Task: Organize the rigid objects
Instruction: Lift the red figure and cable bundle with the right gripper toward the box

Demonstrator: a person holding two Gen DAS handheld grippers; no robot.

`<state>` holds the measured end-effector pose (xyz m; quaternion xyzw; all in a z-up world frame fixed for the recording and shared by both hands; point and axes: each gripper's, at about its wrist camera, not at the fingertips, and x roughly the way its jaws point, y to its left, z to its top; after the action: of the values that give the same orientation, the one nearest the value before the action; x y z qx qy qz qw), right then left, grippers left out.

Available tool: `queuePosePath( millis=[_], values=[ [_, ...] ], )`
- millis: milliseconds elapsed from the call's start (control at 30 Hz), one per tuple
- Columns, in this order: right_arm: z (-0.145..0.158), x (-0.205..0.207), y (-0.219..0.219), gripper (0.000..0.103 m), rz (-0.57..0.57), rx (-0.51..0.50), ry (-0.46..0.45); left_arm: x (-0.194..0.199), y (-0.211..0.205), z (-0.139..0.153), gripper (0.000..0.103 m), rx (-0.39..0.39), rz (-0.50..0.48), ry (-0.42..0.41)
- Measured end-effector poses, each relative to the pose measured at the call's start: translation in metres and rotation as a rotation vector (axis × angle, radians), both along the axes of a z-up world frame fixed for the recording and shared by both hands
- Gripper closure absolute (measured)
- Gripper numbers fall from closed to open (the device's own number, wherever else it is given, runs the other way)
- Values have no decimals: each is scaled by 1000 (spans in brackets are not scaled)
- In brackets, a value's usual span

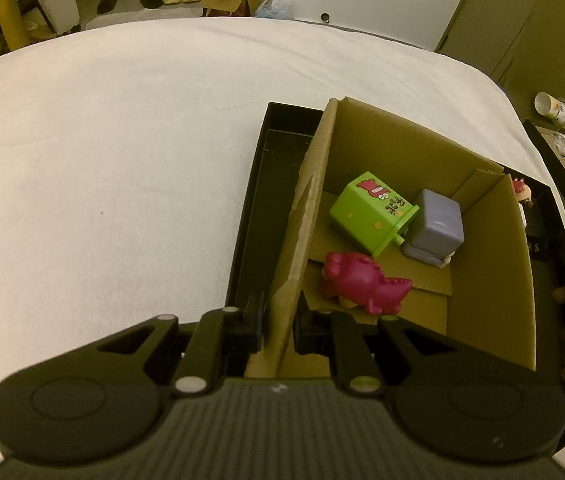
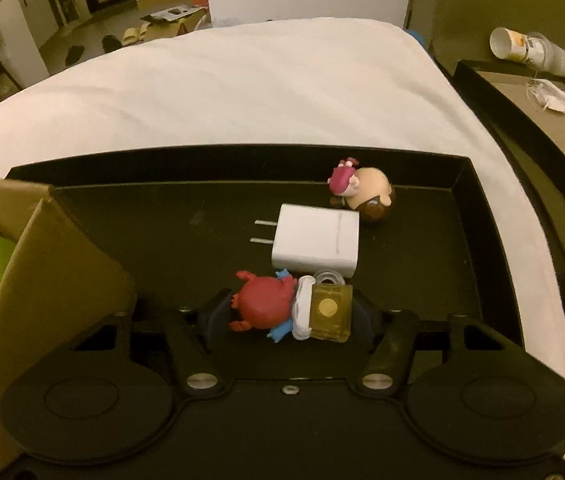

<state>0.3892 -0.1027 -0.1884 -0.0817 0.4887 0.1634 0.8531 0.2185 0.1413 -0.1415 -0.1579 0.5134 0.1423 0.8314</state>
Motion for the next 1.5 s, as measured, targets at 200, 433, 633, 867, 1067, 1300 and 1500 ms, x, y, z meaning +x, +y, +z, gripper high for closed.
queuePosePath(
  millis=[200, 433, 633, 867, 1067, 1300, 1500],
  values=[
    [9, -6, -14, 43, 3, 16, -13, 1, -2, 0, 90, 4, 1, 2],
    [32, -21, -16, 43, 44, 31, -49, 2, -2, 0, 90, 4, 1, 2],
    [52, -33, -7, 43, 107, 41, -93, 2, -3, 1, 90, 5, 3, 1],
    [83, -43, 3, 43, 163, 75, -143, 1, -4, 1, 90, 11, 5, 1],
    [95, -46, 13, 43, 211, 111, -121, 2, -3, 1, 90, 8, 4, 4],
    [107, -53, 28, 43, 261, 133, -129, 3, -4, -1, 90, 11, 2, 10],
    [114, -62, 45, 43, 315, 136, -144, 5, -4, -4, 90, 8, 3, 14]
  ],
)
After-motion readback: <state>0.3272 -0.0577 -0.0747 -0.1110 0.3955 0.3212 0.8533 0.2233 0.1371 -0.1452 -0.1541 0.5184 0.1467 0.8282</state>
